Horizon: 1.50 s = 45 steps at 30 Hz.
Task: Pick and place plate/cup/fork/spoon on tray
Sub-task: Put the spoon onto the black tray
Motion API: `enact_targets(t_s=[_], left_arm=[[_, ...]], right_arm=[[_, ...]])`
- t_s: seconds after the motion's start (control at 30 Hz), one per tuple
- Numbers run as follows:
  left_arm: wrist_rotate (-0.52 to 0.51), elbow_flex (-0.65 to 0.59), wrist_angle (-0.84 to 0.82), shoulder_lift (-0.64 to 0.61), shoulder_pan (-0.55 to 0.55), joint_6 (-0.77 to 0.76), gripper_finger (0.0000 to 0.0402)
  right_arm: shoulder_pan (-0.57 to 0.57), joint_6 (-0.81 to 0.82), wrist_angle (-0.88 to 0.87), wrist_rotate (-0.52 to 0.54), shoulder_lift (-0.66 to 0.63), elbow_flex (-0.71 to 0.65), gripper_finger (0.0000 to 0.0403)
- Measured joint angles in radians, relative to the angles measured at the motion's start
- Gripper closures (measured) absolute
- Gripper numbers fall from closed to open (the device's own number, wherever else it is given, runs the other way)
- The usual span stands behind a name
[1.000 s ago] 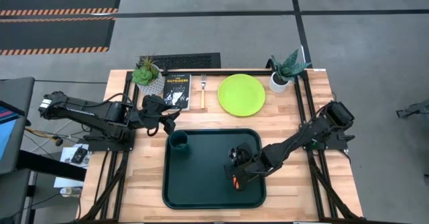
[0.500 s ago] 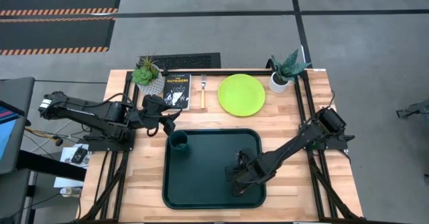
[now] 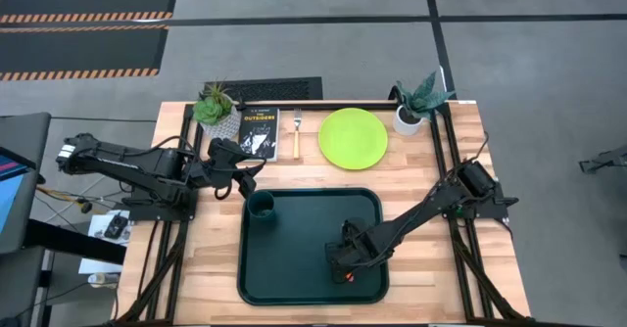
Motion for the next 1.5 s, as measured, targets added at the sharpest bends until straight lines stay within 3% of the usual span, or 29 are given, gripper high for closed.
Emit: enact_targets(t_s=[0.37, 0.7, 1.1, 1.5], left_arm=[[-0.001, 0.000, 0.000, 0.000, 0.000, 0.006, 0.0173], [0.000, 0.000, -0.001, 0.000, 0.000, 0.006, 0.0173], [0.000, 0.000, -0.001, 0.000, 0.000, 0.006, 0.0173], [0.000, 0.000, -0.001, 0.000, 0.000, 0.006, 0.0173]], right_arm=[[-0.006, -0.011, 0.036, -0.071, 0.052, -0.002, 0.0396], [-0.006, -0.011, 0.034, -0.070, 0.051, -0.002, 0.0393], [-0.010, -0.012, 0.024, -0.068, 0.051, -0.002, 0.0355], [-0.010, -0.035, 0.020, -0.068, 0.051, -0.002, 0.0352]])
